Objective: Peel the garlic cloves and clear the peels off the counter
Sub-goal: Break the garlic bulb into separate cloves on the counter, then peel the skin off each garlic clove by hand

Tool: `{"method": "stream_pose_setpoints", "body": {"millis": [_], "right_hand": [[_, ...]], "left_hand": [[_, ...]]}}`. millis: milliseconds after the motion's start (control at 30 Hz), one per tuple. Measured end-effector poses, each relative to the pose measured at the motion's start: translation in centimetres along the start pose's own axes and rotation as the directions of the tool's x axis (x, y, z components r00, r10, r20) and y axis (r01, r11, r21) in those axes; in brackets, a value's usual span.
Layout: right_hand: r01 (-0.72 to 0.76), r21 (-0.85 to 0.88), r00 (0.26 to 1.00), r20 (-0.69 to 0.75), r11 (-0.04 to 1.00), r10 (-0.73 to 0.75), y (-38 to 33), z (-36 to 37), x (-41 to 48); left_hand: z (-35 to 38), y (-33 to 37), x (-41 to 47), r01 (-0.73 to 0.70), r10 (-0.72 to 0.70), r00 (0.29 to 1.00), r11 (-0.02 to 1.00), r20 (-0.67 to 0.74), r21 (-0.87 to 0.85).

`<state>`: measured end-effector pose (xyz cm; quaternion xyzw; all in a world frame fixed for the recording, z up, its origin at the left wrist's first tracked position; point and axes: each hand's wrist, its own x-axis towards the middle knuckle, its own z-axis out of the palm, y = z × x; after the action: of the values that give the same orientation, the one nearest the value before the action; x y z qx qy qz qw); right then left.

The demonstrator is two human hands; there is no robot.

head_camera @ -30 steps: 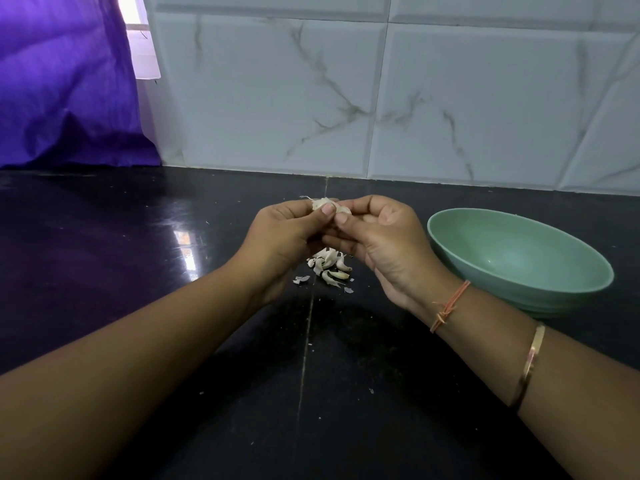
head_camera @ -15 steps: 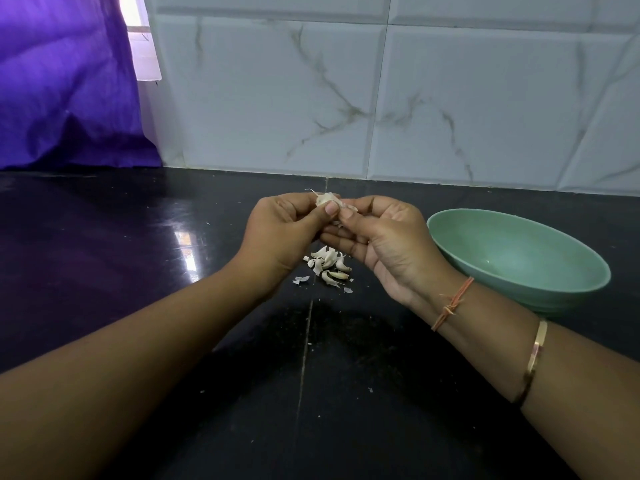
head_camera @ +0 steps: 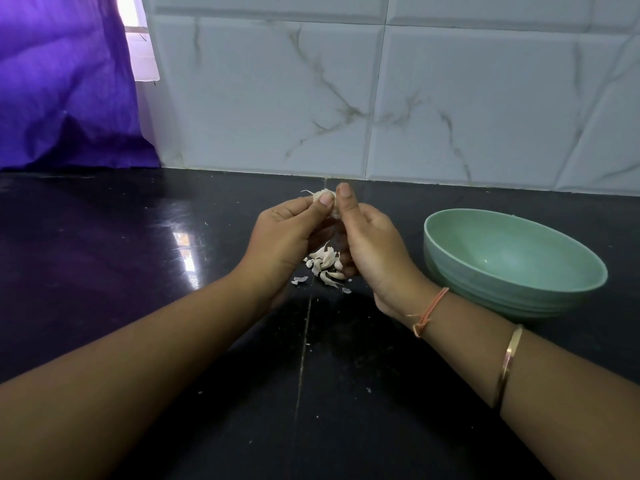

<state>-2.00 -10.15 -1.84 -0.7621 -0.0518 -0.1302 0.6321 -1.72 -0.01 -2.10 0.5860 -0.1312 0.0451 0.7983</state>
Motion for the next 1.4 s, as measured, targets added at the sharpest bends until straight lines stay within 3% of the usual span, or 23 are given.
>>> {"method": "stream_pose_setpoints", "body": {"millis": [100,200,300,600,700,800,933,1000,1200,1300,1400], "right_hand": [[0.146,-0.183,0.987,-0.034,0.972,-0.154,-0.3,-0.2,0.0],[0.232,-0.298,0.969,-0.014,0.926,-0.248,-0.4,-0.3,-0.2],[0.265,-0.367,0.959,0.001,0.891,-0.285,-0.3,-0.2,-0.2],[0.331,-0.391,0.929,-0.022,0.859,-0.368,0.2,0.0,0.2],[0.312,-0.351,0.935,-0.055,0.883,-0.352,0.1,0.0,0.4],[0.246,-0.267,0.960,-0.067,0.932,-0.272,0.0,-0.1,0.5],[0.020,0.083,0.999,0.025,0.996,-0.022,-0.1,-0.4,0.5],[-0.030,0.167,0.998,0.063,0.986,0.019,-0.3,-0.7,0.5],[0.094,-0.189,0.993,-0.055,0.977,-0.106,1.2,-1.4,1.5],[0.135,-0.470,0.986,-0.023,0.872,-0.165,1.5,-1.7,1.7],[0.102,-0.632,0.994,0.030,0.768,-0.107,2.2,-2.1,1.9]], "left_hand": [[0.5,0.2,-0.1,-0.005,0.006,1.000,0.998,-0.026,0.055],[0.6,0.3,0.0,0.014,0.013,0.994,0.970,-0.108,0.242],[0.6,0.2,-0.3,0.033,0.003,0.996,0.914,-0.089,0.405],[1.3,0.6,-0.7,0.144,-0.144,0.990,0.972,-0.013,0.185],[1.4,0.8,-0.8,0.220,-0.219,0.976,0.974,-0.016,0.055],[1.2,0.8,-0.6,0.233,-0.233,0.972,0.972,-0.002,0.033],[0.8,1.0,-0.4,0.359,-0.354,0.933,0.930,0.065,-0.079],[0.7,0.9,-0.3,0.391,-0.386,0.920,0.917,0.067,-0.083],[-0.2,1.0,0.5,0.331,-0.331,0.941,0.943,-0.072,-0.007],[-0.6,0.9,0.9,0.320,-0.321,0.943,0.947,-0.085,-0.022],[-0.8,0.6,1.0,0.321,-0.321,0.945,0.947,-0.058,-0.015]]}}
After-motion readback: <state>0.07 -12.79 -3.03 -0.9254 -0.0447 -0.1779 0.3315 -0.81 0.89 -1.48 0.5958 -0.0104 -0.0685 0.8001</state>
